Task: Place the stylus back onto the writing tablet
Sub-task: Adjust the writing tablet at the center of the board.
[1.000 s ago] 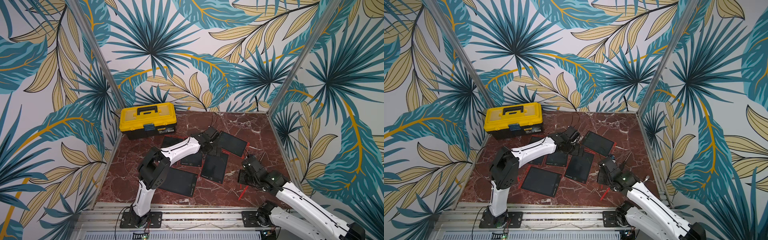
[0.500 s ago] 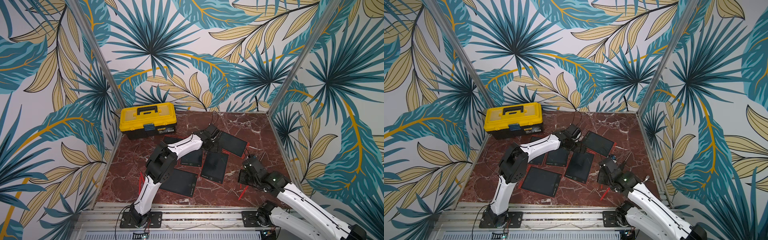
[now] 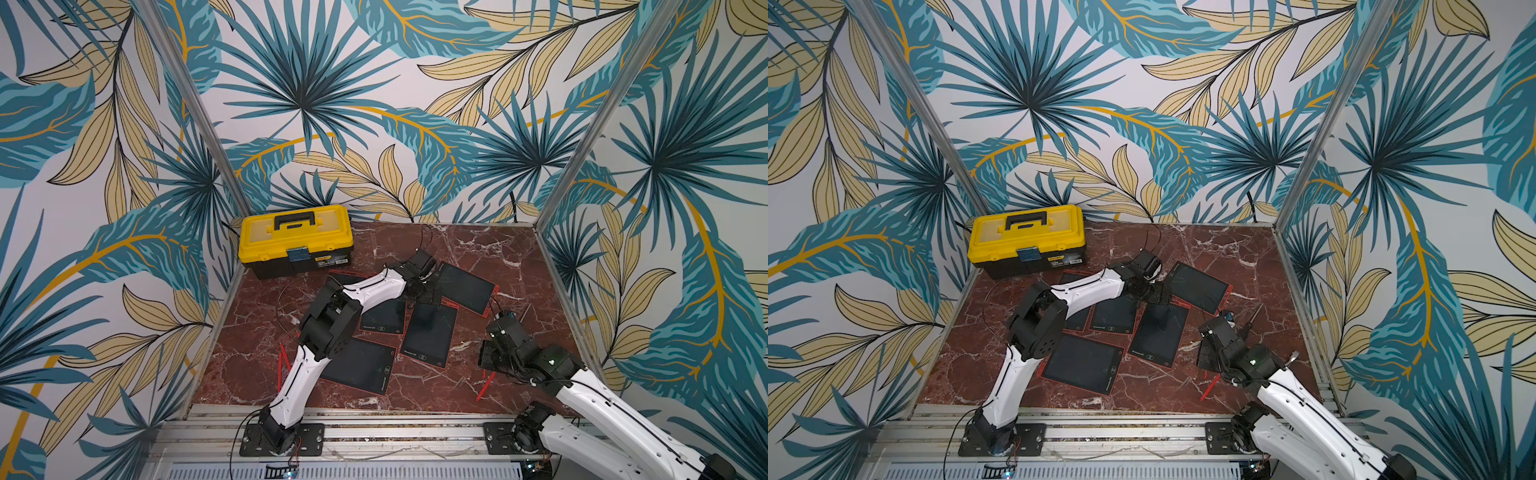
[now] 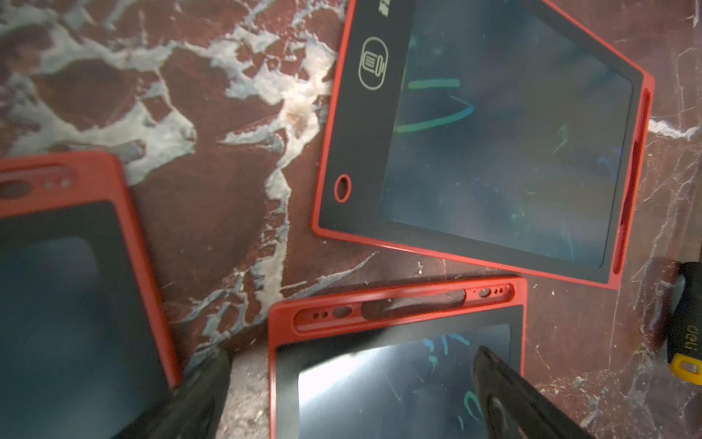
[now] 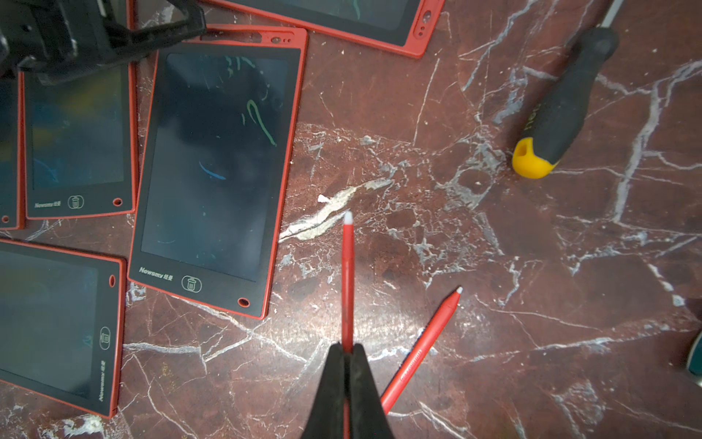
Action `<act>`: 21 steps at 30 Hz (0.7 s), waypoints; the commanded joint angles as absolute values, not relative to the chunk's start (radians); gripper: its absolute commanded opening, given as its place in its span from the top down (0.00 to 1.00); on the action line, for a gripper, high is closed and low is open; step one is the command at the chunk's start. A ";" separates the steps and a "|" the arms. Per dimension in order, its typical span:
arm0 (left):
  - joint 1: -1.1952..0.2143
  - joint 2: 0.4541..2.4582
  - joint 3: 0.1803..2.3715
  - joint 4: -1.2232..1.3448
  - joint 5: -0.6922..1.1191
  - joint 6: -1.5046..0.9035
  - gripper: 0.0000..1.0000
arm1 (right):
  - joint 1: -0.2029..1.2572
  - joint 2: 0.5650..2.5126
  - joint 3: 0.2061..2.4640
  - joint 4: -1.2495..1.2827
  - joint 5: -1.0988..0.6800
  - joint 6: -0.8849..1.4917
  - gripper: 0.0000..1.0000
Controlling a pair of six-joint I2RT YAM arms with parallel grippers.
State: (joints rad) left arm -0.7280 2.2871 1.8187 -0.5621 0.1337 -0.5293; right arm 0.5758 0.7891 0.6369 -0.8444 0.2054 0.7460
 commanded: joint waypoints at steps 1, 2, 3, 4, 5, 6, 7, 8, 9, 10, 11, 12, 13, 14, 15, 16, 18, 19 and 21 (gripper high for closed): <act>-0.724 2.336 1.872 -0.546 0.230 -0.511 0.00 | 0.579 0.788 0.618 -0.868 0.227 0.759 1.00; -0.724 2.343 1.875 -0.546 0.252 -0.514 0.00 | 0.580 0.788 0.620 -0.869 0.228 0.762 1.00; -0.724 2.344 1.870 -0.545 0.265 -0.522 0.00 | 0.580 0.787 0.623 -0.873 0.230 0.762 1.00; -0.723 2.343 1.861 -0.545 0.274 -0.527 0.00 | 0.579 0.785 0.626 -0.874 0.233 0.762 1.00; -0.725 2.341 1.851 -0.543 0.286 -0.531 0.00 | 0.579 0.782 0.631 -0.874 0.235 0.764 1.00; -0.725 2.337 1.840 -0.540 0.302 -0.532 0.00 | 0.579 0.779 0.635 -0.876 0.237 0.767 1.00; -0.728 2.334 1.831 -0.537 0.316 -0.532 0.01 | 0.580 0.778 0.638 -0.874 0.238 0.767 1.00; -0.730 2.331 1.819 -0.534 0.335 -0.531 0.01 | 0.579 0.776 0.638 -0.869 0.237 0.767 1.00; -0.732 2.326 1.807 -0.534 0.347 -0.532 0.01 | 0.580 0.775 0.637 -0.866 0.238 0.767 1.00; -0.735 2.321 1.795 -0.532 0.354 -0.534 0.01 | 0.579 0.778 0.637 -0.864 0.237 0.765 1.00; -0.739 2.312 1.780 -0.523 0.364 -0.534 0.01 | 0.579 0.782 0.638 -0.862 0.235 0.764 1.00; -0.743 2.302 1.757 -0.509 0.372 -0.534 0.01 | 0.578 0.787 0.638 -0.862 0.236 0.764 1.00; -0.747 2.295 1.742 -0.499 0.379 -0.535 0.01 | 0.579 0.791 0.637 -0.863 0.237 0.764 1.00; -0.751 2.288 1.729 -0.489 0.390 -0.535 0.01 | 0.580 0.798 0.637 -0.864 0.237 0.761 1.00; -0.754 2.284 1.716 -0.479 0.403 -0.535 0.01 | 0.579 0.803 0.637 -0.864 0.238 0.762 1.00; -0.757 2.281 1.707 -0.472 0.414 -0.538 0.01 | 0.579 0.807 0.634 -0.862 0.236 0.761 1.00; -0.765 2.277 1.684 -0.447 0.444 -0.543 0.01 | 0.579 0.811 0.636 -0.862 0.234 0.766 1.00; -0.769 2.275 1.675 -0.435 0.456 -0.544 0.01 | 0.580 0.812 0.635 -0.860 0.232 0.770 1.00; -0.783 2.276 1.666 -0.415 0.471 -0.545 0.01 | 0.580 0.805 0.626 -0.842 0.217 0.780 1.00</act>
